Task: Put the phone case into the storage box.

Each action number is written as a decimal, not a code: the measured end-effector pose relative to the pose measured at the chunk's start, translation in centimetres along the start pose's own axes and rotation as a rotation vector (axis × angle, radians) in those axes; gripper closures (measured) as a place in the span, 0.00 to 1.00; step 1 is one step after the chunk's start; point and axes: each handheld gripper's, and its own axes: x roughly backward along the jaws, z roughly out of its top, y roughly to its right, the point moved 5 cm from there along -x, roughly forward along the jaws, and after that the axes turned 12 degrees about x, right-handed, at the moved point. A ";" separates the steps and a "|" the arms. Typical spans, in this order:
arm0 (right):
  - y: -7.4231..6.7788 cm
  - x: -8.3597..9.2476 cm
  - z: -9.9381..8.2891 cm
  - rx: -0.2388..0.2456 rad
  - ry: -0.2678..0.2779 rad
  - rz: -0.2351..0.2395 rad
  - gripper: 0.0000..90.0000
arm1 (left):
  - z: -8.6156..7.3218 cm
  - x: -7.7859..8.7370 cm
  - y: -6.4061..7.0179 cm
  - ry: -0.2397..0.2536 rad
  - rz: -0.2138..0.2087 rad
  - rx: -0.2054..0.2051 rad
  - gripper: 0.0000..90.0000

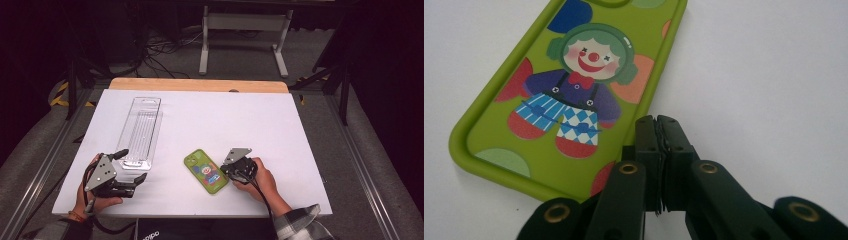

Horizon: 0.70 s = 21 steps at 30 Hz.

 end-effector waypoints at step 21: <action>1.3 2.6 0.9 -0.011 0.188 -0.147 0.79 | -0.1 -0.2 0.0 -0.010 0.007 -0.010 0.09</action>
